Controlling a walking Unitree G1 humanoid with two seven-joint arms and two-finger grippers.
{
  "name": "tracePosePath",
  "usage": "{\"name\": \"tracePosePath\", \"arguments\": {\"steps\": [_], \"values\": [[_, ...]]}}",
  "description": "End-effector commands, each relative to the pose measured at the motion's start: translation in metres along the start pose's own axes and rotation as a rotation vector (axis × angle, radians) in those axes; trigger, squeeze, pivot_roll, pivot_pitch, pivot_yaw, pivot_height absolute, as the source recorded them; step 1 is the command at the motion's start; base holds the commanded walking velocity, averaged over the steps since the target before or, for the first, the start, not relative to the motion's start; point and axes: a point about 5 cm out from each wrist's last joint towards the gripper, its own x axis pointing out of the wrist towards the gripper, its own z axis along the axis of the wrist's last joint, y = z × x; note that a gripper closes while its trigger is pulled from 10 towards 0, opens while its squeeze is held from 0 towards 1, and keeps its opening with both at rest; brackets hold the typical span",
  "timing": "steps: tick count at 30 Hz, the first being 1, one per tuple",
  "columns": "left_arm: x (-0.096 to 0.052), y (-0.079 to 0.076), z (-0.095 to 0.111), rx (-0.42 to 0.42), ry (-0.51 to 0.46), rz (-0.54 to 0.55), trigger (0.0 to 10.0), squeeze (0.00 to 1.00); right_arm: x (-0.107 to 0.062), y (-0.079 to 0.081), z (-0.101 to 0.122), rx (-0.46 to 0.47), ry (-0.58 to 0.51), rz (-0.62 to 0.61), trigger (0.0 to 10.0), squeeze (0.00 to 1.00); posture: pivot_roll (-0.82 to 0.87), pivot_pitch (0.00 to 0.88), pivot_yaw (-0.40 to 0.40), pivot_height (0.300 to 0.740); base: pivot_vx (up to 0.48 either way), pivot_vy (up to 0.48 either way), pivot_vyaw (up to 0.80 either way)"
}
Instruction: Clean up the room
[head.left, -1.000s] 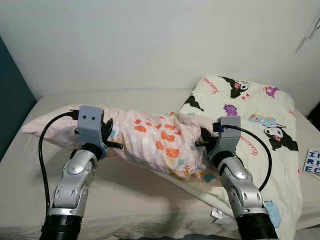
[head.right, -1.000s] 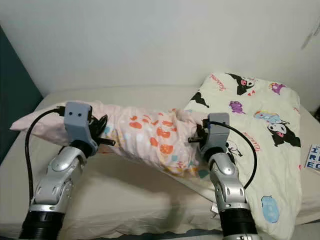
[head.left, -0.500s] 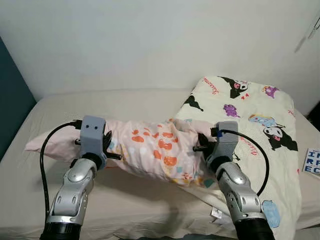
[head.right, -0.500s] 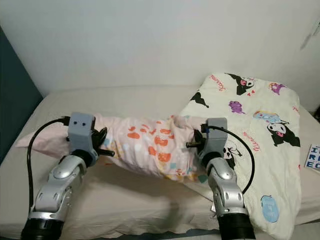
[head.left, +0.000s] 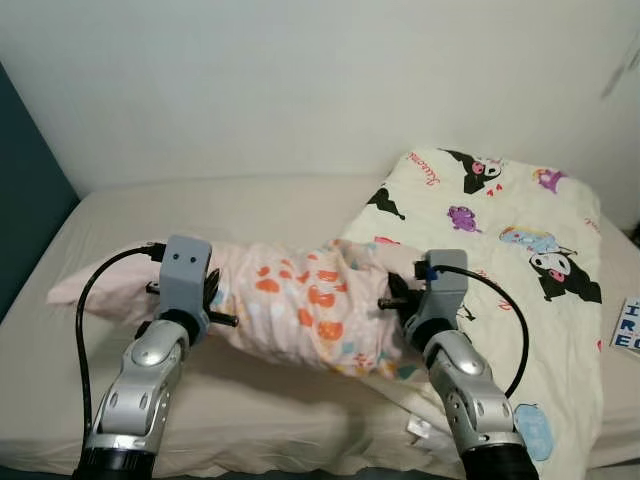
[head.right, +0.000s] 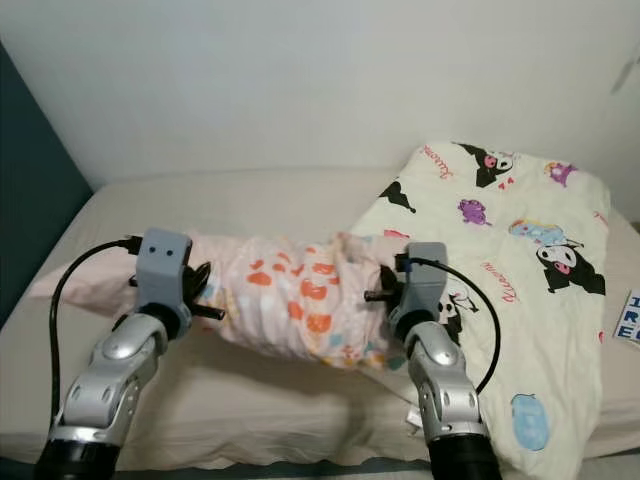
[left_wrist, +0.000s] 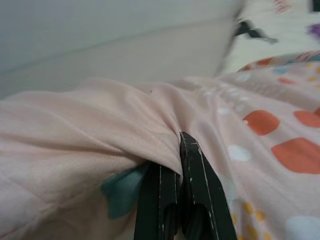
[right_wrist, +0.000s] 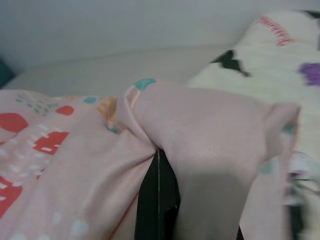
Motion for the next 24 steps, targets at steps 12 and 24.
{"name": "tracePosePath", "arguments": {"steps": [12,24], "values": [[-0.002,-0.009,0.001,0.046,0.06,-0.1,10.0,0.0,0.0,0.007,0.01,0.012,-0.047,0.035,10.0,0.0,0.01,0.135,0.009,0.74,0.17,0.103,0.0],[-0.001,-0.008,0.001,0.049,0.044,-0.067,10.0,0.0,0.0,0.005,0.01,0.015,-0.05,0.025,10.0,0.0,0.01,0.141,0.01,0.74,0.109,0.168,0.0]]}}
